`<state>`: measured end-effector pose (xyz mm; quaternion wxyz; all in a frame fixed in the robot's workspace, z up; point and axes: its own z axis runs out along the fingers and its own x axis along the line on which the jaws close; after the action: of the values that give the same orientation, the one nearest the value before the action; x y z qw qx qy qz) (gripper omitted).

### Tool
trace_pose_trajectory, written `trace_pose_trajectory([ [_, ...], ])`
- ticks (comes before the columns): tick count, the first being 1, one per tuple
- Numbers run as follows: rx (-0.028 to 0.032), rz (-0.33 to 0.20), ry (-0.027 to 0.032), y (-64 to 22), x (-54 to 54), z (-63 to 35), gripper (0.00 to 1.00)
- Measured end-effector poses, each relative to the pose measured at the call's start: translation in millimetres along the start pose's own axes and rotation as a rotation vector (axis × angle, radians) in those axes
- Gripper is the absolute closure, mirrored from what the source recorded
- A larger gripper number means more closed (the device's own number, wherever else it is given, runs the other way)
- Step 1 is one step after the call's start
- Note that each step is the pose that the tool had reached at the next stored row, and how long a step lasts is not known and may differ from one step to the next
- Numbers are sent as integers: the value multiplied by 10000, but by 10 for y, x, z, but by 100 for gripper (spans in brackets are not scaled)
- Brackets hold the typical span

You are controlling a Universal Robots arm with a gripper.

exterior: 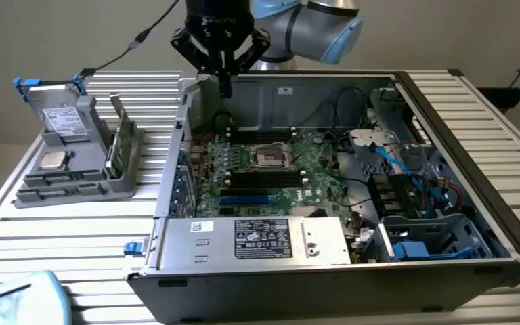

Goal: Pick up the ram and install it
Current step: 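Reach for the ram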

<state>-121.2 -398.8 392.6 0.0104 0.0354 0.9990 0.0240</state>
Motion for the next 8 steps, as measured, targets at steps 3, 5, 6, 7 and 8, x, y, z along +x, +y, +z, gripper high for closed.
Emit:
trace_pose_trajectory([
  [3, 0, 0, 0, 0, 0, 0, 89],
  [5, 0, 0, 0, 0, 0, 0, 89],
  [6, 0, 0, 0, 0, 0, 0, 89],
  [7, 0, 0, 0, 0, 0, 0, 89],
  [8, 0, 0, 0, 0, 0, 0, 89],
])
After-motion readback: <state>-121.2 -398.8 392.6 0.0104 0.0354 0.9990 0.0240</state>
